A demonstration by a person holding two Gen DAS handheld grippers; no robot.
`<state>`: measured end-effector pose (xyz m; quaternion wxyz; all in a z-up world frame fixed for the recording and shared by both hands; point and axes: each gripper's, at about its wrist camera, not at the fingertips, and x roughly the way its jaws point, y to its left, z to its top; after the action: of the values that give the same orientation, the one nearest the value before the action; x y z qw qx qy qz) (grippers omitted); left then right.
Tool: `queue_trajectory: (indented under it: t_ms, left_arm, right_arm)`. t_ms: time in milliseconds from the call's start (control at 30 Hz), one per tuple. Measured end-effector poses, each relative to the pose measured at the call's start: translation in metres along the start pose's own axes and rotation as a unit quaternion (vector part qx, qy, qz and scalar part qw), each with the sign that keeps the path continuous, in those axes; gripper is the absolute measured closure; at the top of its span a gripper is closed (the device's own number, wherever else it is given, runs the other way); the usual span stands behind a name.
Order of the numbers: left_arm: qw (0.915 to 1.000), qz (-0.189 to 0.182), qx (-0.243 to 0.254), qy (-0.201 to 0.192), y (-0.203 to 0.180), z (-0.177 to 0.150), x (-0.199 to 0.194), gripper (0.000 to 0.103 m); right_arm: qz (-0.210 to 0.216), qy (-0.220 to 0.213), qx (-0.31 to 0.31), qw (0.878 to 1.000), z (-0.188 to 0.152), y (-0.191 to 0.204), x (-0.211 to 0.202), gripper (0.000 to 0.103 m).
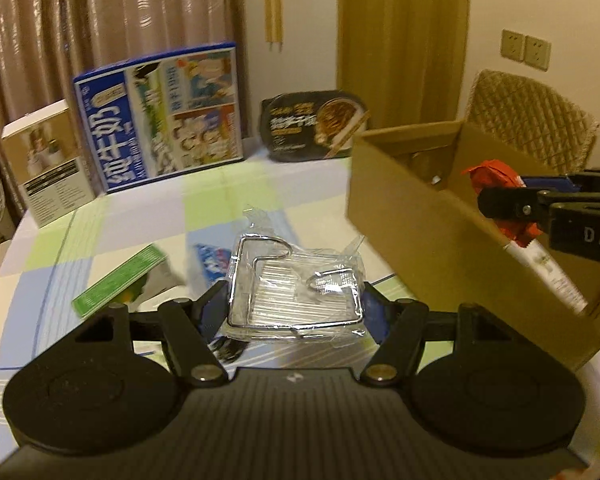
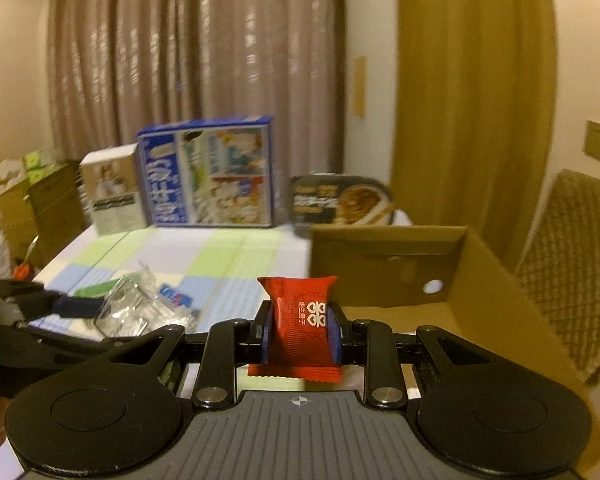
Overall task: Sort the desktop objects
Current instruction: 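Carry the wire rack bag and snack packet with both grippers over the cardboard box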
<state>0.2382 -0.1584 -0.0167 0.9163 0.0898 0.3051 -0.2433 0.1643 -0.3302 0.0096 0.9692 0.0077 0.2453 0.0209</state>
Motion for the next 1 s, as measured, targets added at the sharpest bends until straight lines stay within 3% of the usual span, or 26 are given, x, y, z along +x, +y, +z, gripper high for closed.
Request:
queue_trajectory:
  t_ms: [300,700,1000]
  left_arm:
    - [0.9985,-0.052,0.008,-0.019,-0.041,0.015,0.003,0.039]
    - [0.9938,-0.093,-0.001,-0.061,-0.07,0.043,-0.002,0.039]
    - [0.9895,-0.13,0.028,-0.056,-0.11,0.054,0.007,0.039]
  right_arm:
    - [-0.073,-0.017,0.056,0.996,0.0,-0.061,-0.015,0.079]
    - [-0.101,-0.001,0.06,0.993,-0.009,-0.076,-0.018,0.079]
    - [-0.114,0.015,0.076,0.99,-0.015,-0.096,-0.023,0.079]
